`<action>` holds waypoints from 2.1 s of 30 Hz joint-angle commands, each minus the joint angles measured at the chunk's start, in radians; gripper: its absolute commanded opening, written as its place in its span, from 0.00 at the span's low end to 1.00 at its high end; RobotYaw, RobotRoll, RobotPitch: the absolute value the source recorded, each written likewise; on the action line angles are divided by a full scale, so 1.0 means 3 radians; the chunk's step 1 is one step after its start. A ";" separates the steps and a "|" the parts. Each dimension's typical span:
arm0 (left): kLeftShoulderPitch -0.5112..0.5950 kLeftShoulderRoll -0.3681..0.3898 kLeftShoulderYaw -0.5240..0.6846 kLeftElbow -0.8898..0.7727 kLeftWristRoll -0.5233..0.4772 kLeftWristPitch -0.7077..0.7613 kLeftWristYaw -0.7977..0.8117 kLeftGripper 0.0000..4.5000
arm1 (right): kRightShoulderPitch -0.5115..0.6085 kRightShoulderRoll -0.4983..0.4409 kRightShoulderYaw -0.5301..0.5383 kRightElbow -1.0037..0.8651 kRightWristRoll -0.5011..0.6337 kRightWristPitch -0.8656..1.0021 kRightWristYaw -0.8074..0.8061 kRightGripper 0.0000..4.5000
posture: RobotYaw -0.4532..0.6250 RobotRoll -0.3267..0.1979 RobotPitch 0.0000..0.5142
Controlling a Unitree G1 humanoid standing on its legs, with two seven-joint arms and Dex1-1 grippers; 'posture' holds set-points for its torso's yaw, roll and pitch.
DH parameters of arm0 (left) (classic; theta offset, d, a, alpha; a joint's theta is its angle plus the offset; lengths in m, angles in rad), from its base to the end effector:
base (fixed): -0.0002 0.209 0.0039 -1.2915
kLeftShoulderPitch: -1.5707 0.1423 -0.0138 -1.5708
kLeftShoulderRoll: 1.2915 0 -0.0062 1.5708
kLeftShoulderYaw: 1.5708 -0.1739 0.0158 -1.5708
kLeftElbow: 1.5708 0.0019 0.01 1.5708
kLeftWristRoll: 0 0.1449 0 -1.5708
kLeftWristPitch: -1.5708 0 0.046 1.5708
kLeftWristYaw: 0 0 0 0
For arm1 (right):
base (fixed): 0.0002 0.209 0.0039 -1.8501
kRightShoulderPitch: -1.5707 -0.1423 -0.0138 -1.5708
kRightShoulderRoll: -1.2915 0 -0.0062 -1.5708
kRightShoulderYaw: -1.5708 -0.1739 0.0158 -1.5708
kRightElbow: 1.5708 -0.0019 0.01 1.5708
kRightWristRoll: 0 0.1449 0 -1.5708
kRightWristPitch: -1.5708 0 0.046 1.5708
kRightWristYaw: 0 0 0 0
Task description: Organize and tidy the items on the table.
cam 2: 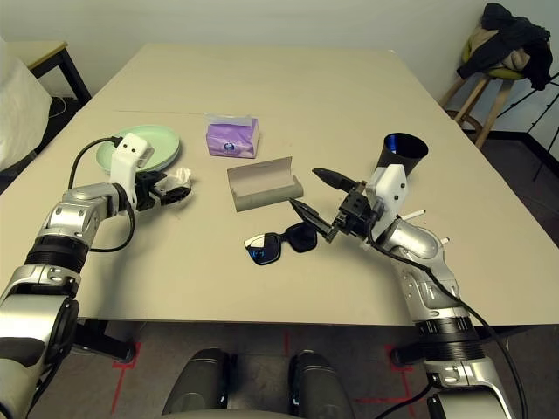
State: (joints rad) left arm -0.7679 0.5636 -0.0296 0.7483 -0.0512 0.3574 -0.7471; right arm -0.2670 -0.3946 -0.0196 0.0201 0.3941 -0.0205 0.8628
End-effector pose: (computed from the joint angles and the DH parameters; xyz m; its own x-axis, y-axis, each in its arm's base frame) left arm 0.3246 0.2639 0.1426 0.7958 -0.3826 -0.4695 0.5009 0.8515 0.1550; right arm 0.2552 -0.2070 0.1263 0.5903 0.7894 0.1684 -0.7632 0.6138 -0.2018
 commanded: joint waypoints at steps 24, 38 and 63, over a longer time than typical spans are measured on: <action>-0.0029 -0.0114 0.0217 -0.0286 -0.0094 0.0137 0.0123 0.01 | 0.0016 -0.0045 -0.0031 0.0028 -0.0006 -0.0060 0.0048 1.00 | 0.58 0.62 0.08; -0.0901 -0.0116 0.0846 0.0224 -0.0346 0.0050 0.0857 0.01 | -0.0139 0.0091 -0.0057 0.0090 0.0006 -0.0007 -0.0148 1.00 | 0.59 0.62 0.08; -0.1446 0.0010 0.0782 0.1495 -0.0058 -0.0858 0.1595 0.47 | -0.0140 0.0130 -0.0028 -0.0068 0.0022 0.0097 -0.0287 1.00 | 0.58 0.62 0.07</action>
State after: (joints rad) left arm -1.1804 0.5579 0.2143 1.1695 -0.0834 0.1204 -0.2820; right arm -0.3155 -0.3546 -0.0202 0.0224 0.3950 -0.0015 0.7832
